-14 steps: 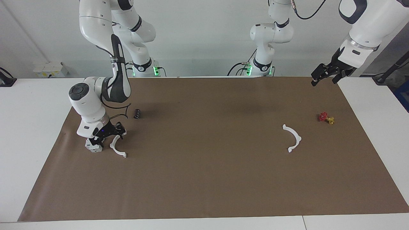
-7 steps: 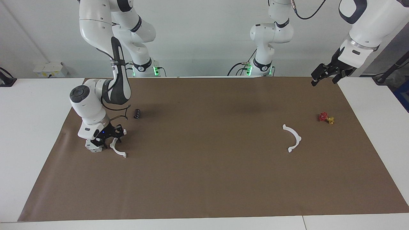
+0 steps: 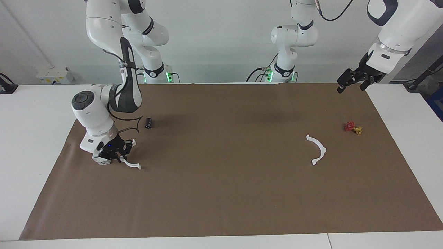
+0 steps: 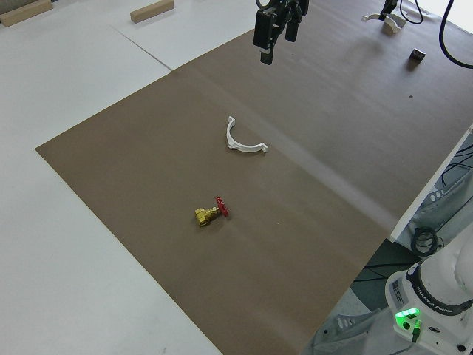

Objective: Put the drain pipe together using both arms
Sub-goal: 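Grasp the white half-ring with the right gripper and lift it, then carry the half-ring toward the table centre with the right gripper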

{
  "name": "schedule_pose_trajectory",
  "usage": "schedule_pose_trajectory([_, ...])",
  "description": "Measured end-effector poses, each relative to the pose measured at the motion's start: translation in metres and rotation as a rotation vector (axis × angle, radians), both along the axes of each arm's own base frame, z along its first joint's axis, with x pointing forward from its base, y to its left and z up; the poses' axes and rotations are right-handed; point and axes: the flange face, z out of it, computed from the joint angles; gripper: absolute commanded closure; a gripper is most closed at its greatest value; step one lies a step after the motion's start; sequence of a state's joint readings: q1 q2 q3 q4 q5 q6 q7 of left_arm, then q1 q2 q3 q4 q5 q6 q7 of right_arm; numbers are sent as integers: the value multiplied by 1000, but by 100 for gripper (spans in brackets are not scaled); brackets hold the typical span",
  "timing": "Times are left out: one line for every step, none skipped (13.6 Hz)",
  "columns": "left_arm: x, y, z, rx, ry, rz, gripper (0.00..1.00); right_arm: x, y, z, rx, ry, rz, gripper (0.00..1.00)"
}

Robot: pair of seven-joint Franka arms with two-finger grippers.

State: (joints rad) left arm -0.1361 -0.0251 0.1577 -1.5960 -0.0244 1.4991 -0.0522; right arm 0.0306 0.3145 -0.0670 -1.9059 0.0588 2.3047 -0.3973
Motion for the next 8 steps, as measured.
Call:
schedule_pose_trajectory([0, 0, 0, 0, 0, 0, 0, 6, 29, 14, 11, 12, -61, 100])
schedule_pose_trajectory([0, 0, 0, 0, 0, 0, 0, 9, 63, 24, 20, 14, -112, 100])
schedule_pose_trajectory([0, 0, 0, 0, 0, 0, 0, 7, 100, 29, 29, 14, -155, 100])
schedule_pose_trajectory([0, 0, 0, 0, 0, 0, 0, 4, 135, 31, 38, 13, -193, 100])
schedule_pose_trajectory([0, 0, 0, 0, 0, 0, 0, 0, 167, 32, 45, 15, -230, 100])
schedule_pose_trajectory([0, 0, 0, 0, 0, 0, 0, -5, 199, 30, 49, 21, -261, 100])
schedule_pose_trajectory([0, 0, 0, 0, 0, 0, 0, -9, 228, 26, 51, 28, -285, 100])
schedule_pose_trajectory([0, 0, 0, 0, 0, 0, 0, -13, 256, 20, 52, 34, -304, 100])
